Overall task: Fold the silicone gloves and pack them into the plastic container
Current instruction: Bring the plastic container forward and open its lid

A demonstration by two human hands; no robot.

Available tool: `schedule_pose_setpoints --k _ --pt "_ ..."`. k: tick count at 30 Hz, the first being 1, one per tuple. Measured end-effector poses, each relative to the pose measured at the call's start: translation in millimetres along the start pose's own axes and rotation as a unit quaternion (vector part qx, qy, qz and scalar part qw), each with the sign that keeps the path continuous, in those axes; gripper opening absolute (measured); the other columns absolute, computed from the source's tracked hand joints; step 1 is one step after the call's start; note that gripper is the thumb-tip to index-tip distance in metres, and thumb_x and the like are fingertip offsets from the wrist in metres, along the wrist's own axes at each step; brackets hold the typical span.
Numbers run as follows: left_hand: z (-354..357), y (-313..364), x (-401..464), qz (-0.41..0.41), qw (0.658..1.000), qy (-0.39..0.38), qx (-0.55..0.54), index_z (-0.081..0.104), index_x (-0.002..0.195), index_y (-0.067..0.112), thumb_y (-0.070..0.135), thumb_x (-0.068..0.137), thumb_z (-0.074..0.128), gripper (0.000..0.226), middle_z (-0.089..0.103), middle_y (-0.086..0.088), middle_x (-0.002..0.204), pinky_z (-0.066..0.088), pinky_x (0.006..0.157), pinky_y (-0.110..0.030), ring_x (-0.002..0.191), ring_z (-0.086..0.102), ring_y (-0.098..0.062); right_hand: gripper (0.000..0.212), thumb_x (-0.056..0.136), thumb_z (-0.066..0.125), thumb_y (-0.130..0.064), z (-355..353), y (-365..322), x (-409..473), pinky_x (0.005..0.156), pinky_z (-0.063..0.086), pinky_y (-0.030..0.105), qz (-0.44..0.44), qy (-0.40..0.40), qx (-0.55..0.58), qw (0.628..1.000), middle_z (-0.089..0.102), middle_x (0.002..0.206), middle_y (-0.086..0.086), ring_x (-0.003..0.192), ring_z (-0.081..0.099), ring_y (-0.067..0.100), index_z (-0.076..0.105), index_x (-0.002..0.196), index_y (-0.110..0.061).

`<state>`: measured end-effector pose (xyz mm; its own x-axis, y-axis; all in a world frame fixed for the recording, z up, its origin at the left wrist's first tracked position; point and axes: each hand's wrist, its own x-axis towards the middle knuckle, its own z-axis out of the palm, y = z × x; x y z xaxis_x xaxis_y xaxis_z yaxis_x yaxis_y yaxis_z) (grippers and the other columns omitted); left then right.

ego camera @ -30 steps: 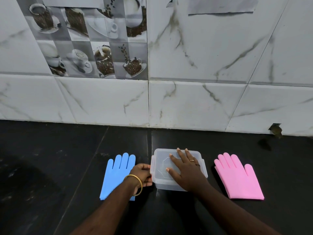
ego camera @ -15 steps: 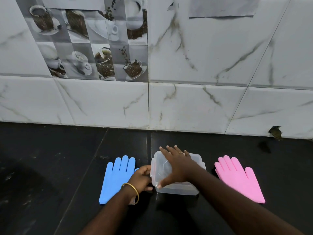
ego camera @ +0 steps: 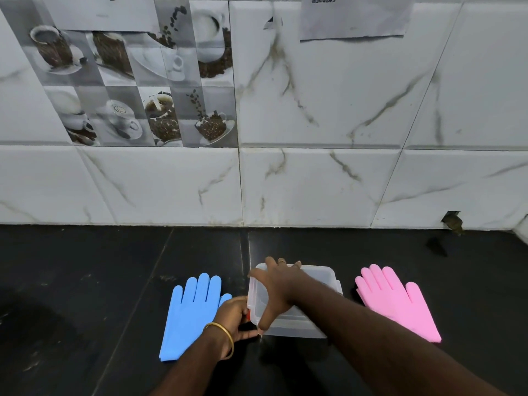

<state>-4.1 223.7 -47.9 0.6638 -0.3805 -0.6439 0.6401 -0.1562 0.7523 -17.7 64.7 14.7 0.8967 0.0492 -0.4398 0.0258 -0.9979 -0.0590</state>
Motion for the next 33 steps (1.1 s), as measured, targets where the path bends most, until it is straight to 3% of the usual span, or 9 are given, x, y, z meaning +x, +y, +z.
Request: schedule_pose_setpoints --k 5,16,25,33 --pt "1.3 -3.3 -0.1 -0.003 1.000 0.013 -0.010 0.070 0.105 0.014 0.011 0.088 0.049 0.027 0.077 -0.012 0.088 0.060 0.068 -0.041 0.096 0.068 -0.032 0.120 0.047 0.076 -0.075 -2.5 0.2 -3.1 0.105 0.011 0.080 -0.009 0.007 0.005 1.000 0.024 0.156 0.010 0.141 0.026 0.040 0.018 0.146 -0.041" --pt "-0.1 1.2 -6.8 -0.013 0.999 0.033 -0.005 0.067 0.109 0.015 0.012 0.093 0.047 0.026 0.072 -0.015 0.106 0.056 0.089 -0.054 0.104 0.065 -0.032 0.116 0.052 0.077 -0.072 -8.9 -2.6 -7.2 0.108 0.007 0.079 -0.012 -0.002 0.027 1.000 0.022 0.158 0.008 0.144 0.022 0.038 0.020 0.147 -0.042" --pt "2.5 -0.1 -12.3 -0.008 0.999 0.040 0.003 0.067 0.108 0.017 0.015 0.094 0.047 0.024 0.072 -0.014 0.105 0.056 0.090 -0.053 0.105 0.064 -0.031 0.115 0.051 0.078 -0.071 -8.0 -2.7 -9.2 0.108 0.007 0.078 -0.015 -0.001 0.030 0.999 0.022 0.158 0.006 0.145 0.022 0.037 0.020 0.146 -0.045" --pt "7.9 3.2 -20.3 -0.001 0.998 0.047 0.029 0.067 0.106 0.020 0.023 0.097 0.048 0.021 0.072 -0.013 0.101 0.060 0.082 -0.048 0.100 0.066 -0.029 0.114 0.049 0.076 -0.074 -7.0 -1.9 -10.5 0.109 0.006 0.078 -0.016 -0.001 0.037 0.999 0.023 0.157 0.005 0.145 0.022 0.036 0.021 0.145 -0.046"
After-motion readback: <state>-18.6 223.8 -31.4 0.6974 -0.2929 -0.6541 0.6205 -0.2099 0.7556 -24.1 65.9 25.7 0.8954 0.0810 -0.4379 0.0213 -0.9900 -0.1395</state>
